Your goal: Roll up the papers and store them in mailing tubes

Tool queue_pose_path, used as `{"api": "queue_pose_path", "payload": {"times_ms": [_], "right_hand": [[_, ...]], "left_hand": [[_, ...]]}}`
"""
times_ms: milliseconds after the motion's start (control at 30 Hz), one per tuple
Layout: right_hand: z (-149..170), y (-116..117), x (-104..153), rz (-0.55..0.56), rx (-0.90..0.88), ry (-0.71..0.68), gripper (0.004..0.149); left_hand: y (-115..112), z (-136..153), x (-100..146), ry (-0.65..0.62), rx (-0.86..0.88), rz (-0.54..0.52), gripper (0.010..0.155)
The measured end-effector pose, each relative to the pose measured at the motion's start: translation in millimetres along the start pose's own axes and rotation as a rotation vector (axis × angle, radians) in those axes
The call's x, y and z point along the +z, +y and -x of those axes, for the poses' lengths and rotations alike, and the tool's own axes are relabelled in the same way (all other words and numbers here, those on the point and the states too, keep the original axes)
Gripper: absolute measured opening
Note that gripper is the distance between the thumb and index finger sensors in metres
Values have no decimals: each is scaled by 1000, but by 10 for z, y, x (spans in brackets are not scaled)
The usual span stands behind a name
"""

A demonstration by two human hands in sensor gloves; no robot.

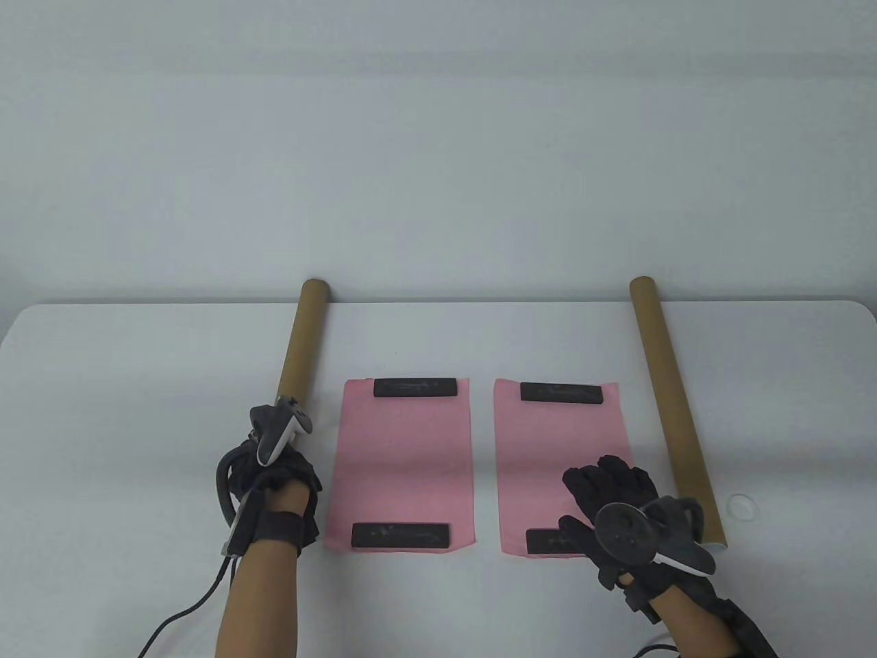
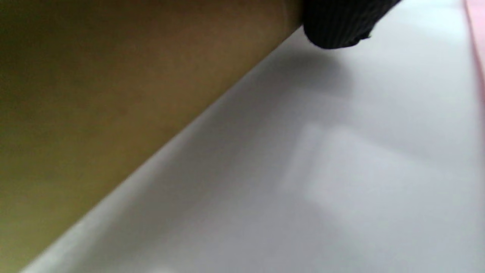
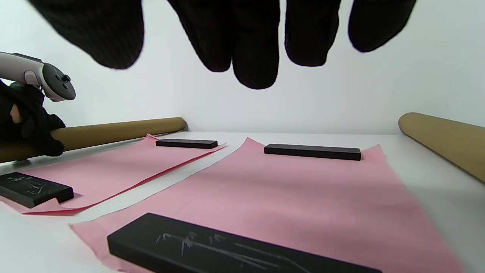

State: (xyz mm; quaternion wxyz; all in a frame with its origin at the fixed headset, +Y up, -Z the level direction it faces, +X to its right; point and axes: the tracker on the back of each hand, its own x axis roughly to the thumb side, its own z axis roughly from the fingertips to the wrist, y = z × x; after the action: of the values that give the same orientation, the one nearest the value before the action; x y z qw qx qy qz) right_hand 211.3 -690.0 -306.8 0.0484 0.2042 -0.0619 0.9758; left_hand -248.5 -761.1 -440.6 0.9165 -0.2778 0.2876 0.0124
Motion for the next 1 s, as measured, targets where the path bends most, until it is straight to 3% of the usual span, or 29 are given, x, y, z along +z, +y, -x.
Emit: {"api": "queue_pose_path", "payload": {"times_ms": [367,533,633,833,1000], "right_hand": [[-5,26,-3,-17,-47,-5,71],[-19,35,-5,-27,-47,-12,72],[-18,35,-6,-24,-48,-13,72],[-8,37,-7,-24,-44,-12,72],[-6,37,-8,-21,-43,-14,72]], "left_hand": [[-36,-89,-47,-30,-38,-60,90],[-34,-91,-53,-20,-41,-36,91],[-11,-67,-46,-38,-19,-15,100],[158,39,146,-125,24,-56,105],[273,146,514,-287,52,-202,103]]}}
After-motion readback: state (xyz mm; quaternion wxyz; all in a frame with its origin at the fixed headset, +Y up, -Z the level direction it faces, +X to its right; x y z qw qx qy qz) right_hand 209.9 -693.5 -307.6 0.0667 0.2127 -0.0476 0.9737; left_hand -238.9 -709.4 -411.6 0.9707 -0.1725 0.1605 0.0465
